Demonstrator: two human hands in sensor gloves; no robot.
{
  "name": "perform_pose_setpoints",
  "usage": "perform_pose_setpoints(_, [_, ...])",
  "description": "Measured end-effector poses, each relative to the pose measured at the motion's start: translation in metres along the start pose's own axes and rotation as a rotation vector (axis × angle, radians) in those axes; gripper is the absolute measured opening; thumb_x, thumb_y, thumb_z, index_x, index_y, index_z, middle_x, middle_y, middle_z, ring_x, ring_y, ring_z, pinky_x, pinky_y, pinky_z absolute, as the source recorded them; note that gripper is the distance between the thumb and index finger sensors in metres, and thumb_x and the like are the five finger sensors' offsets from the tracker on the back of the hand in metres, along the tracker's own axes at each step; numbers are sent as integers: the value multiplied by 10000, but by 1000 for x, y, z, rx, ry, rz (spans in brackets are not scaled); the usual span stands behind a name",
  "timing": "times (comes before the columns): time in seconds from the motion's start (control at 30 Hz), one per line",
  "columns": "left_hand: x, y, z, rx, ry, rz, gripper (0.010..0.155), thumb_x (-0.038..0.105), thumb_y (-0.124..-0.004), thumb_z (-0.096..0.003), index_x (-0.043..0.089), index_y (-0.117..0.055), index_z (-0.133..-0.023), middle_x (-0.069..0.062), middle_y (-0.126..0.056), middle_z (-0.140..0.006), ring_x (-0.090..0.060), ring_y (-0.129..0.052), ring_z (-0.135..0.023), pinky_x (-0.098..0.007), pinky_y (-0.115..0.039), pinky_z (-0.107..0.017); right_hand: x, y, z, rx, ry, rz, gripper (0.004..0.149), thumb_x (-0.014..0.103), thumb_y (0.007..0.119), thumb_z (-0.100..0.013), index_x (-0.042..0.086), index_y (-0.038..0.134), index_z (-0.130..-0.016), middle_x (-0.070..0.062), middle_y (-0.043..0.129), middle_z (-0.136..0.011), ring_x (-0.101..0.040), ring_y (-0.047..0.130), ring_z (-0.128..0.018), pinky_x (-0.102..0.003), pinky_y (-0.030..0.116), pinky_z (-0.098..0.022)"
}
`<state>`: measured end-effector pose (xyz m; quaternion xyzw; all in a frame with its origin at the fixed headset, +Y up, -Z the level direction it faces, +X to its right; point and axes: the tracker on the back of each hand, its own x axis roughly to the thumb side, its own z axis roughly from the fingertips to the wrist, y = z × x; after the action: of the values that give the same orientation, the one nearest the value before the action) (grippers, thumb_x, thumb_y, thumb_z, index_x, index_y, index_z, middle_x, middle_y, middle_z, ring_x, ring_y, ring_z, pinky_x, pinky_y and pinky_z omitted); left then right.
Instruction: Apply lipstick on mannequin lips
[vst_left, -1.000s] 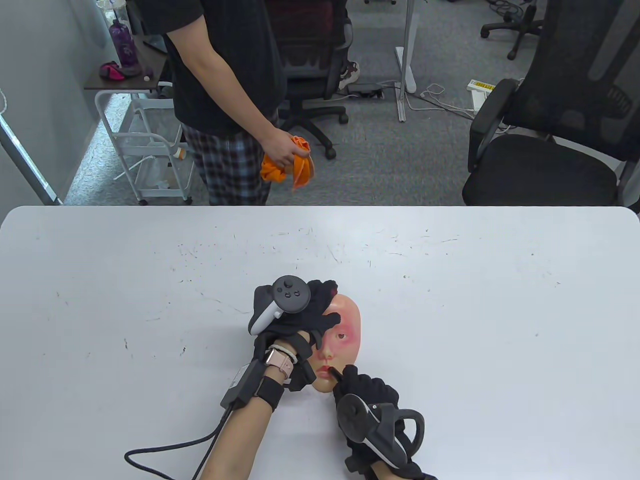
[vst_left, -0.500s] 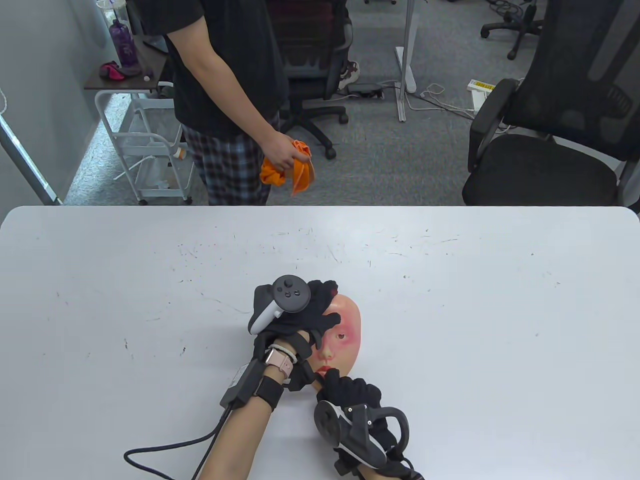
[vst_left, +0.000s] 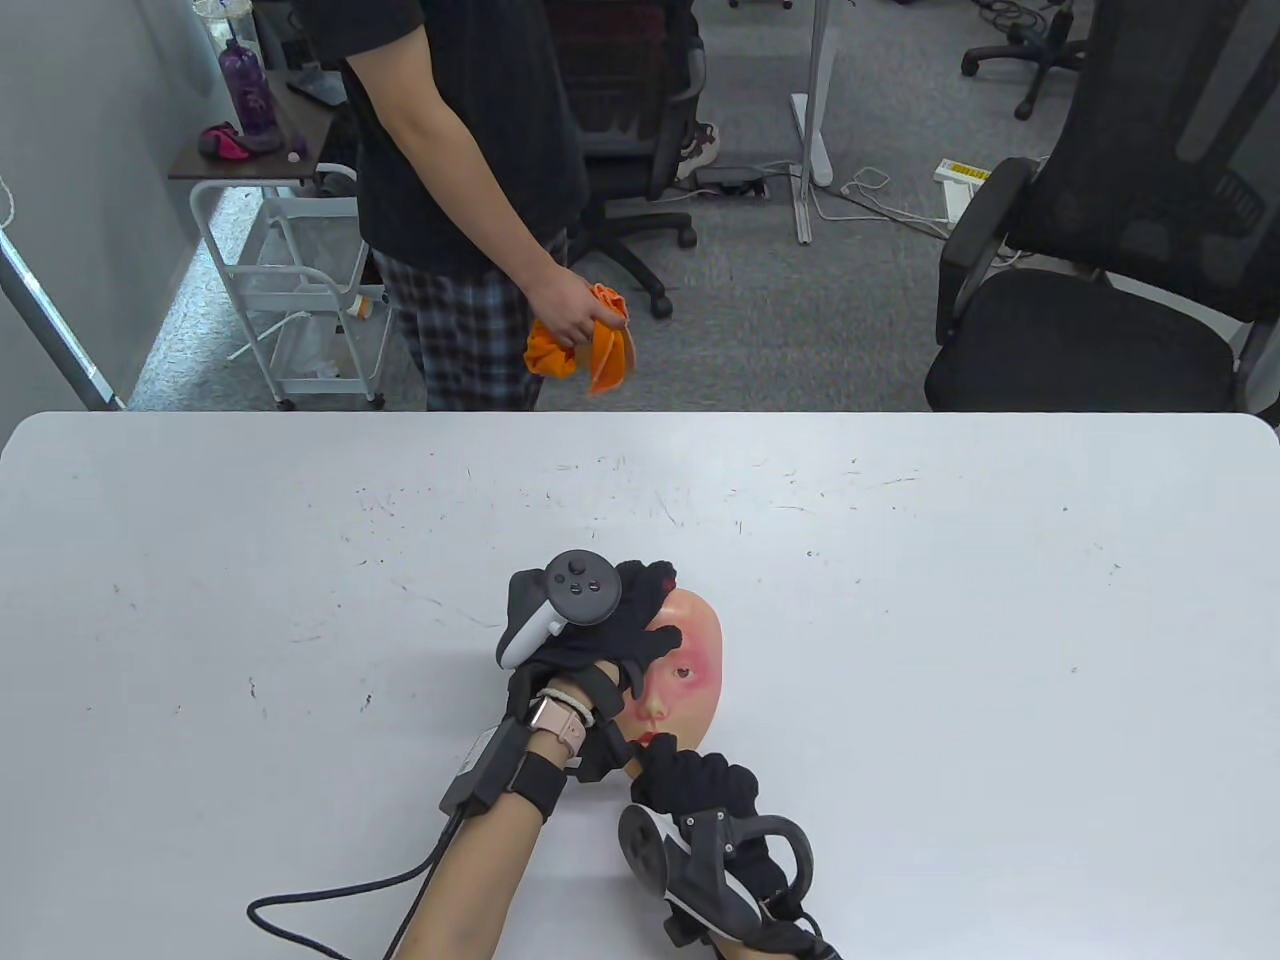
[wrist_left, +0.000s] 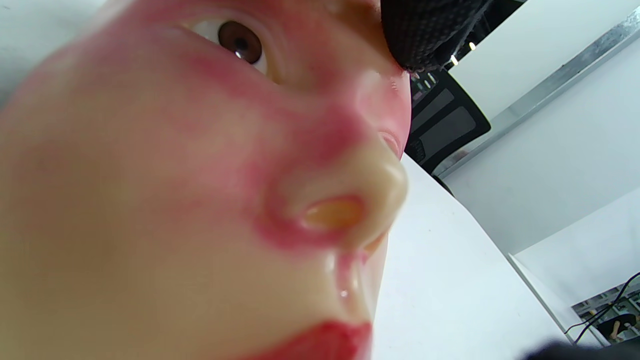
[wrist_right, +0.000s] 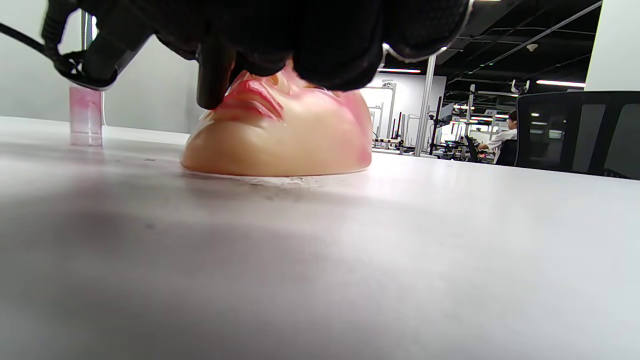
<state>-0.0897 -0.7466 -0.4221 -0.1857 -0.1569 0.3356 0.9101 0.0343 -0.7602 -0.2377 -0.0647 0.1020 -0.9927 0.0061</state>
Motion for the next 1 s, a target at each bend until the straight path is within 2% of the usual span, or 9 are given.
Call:
perform_pose_setpoints(0.07, [0, 0, 0, 0, 0, -1, 750, 452, -742, -530, 373, -339, -1157, -49, -234, -1212, -314, -233, -1090, -533, -242, -820, -5, -3, 3, -51, 21, 22, 525, 460, 745, -419, 149, 849, -829, 42, 927, -397, -180, 932, -369, -468, 777, -413])
perform_pose_setpoints(0.2, [0, 0, 0, 2, 0, -1, 750, 452, -741, -530, 371, -338, -1158, -47, -235, -1212, -314, -233, -1090, -533, -243, -821, -11, -3, 7, -48, 37, 6, 528, 457, 750, -418, 132, 854, -821, 42, 926, -385, -176, 933, -357, -466, 780, -404])
perform_pose_setpoints(0.4, [0, 0, 0, 1, -1, -1, 750, 453, -742, -529, 373, -340, -1157, -48, -236, -1212, -314, -234, -1090, -534, -243, -820, 2, -1, 3, 10, -13, 8, 524, 461, 742, -422, 147, 846, -827, 47, 922, -394, -174, 929, -371, -464, 777, -417])
perform_pose_setpoints(0.53, [0, 0, 0, 3, 0, 0, 751, 453, -742, -529, 374, -339, -1157, -48, -236, -1212, -314, -233, -1090, -534, -242, -821, -10, -4, 8, -49, 25, 7, 526, 459, 749, -414, 136, 860, -814, 43, 925, -378, -177, 932, -353, -468, 781, -403])
perform_pose_setpoints(0.67, [0, 0, 0, 2, 3, 3, 748, 451, -742, -529, 374, -342, -1156, -48, -235, -1212, -313, -233, -1090, -534, -241, -821, -20, -2, 8, -24, 64, 8, 526, 456, 753, -414, 129, 861, -812, 44, 924, -376, -175, 932, -352, -466, 781, -403])
perform_pose_setpoints(0.8, [0, 0, 0, 3, 1, 4, 748, 452, -743, -529, 376, -341, -1157, -46, -236, -1212, -312, -233, -1091, -533, -241, -821, -10, -3, 6, -46, 14, -12, 527, 459, 746, -420, 138, 850, -823, 49, 922, -388, -170, 930, -363, -462, 778, -412])
perform_pose_setpoints(0.9, [0, 0, 0, 1, 2, 1, 749, 453, -743, -528, 376, -341, -1156, -48, -236, -1212, -314, -233, -1091, -534, -242, -820, 1, -1, 2, 2, -22, 16, 524, 461, 740, -425, 150, 839, -836, 47, 921, -403, -174, 928, -380, -464, 774, -425])
perform_pose_setpoints(1.0, [0, 0, 0, 4, 2, 3, 748, 452, -741, -530, 373, -340, -1157, -48, -235, -1212, -312, -232, -1091, -532, -242, -821, 1, -2, 4, -5, -24, 18, 522, 459, 741, -423, 150, 844, -831, 44, 922, -400, -178, 929, -378, -469, 773, -425])
